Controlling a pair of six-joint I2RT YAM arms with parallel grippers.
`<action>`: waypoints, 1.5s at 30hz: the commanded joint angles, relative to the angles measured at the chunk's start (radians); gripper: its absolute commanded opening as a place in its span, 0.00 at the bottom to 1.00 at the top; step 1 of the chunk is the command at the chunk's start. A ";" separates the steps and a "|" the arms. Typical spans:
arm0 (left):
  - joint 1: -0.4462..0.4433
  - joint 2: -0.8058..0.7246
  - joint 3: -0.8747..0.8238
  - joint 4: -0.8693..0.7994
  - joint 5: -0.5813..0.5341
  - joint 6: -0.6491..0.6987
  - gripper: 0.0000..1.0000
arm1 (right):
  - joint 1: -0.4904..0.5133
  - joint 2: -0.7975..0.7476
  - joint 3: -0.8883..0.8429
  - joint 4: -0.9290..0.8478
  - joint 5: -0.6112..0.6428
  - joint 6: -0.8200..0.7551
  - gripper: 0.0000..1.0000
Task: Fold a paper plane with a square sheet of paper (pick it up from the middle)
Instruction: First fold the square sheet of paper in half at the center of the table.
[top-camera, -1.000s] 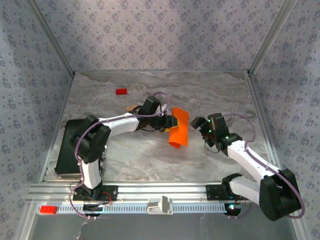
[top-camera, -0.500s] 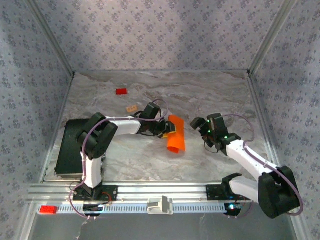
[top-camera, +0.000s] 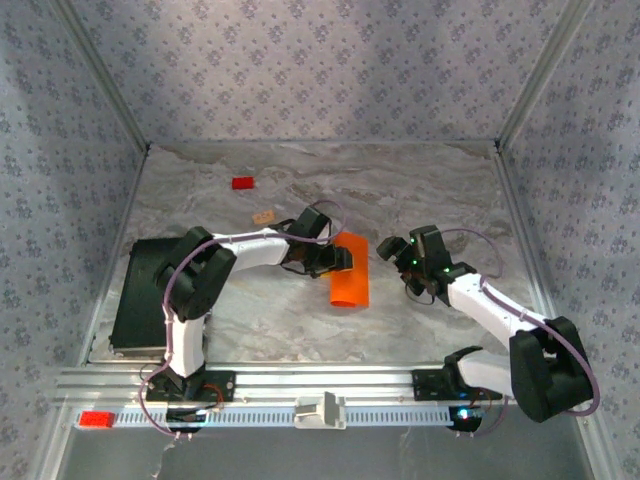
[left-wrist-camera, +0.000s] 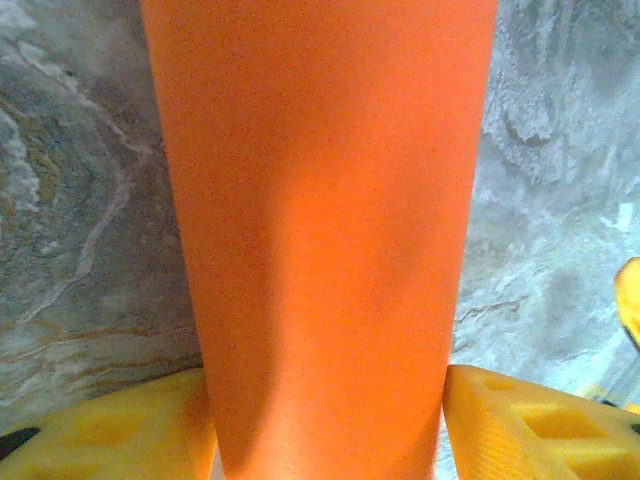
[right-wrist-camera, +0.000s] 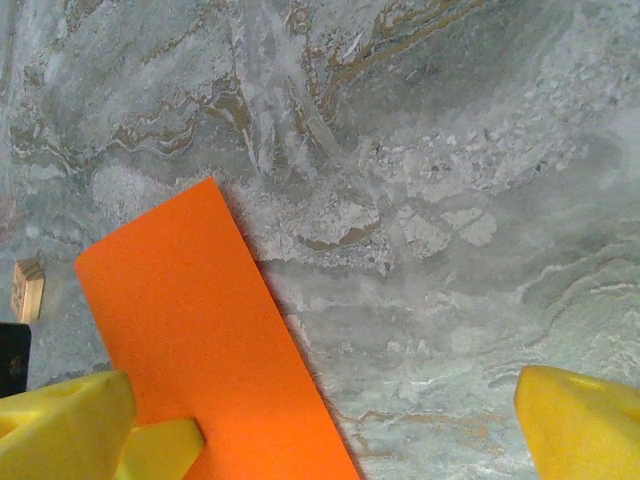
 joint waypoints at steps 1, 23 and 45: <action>-0.003 -0.020 0.036 -0.120 -0.057 0.064 0.61 | 0.005 0.006 0.030 0.001 -0.004 -0.011 0.99; 0.044 -0.066 0.028 -0.170 -0.041 0.125 0.53 | 0.018 0.045 0.036 0.011 -0.014 -0.005 0.99; 0.066 0.007 0.050 -0.236 -0.046 0.142 0.46 | 0.022 0.046 0.037 0.003 -0.008 -0.004 0.99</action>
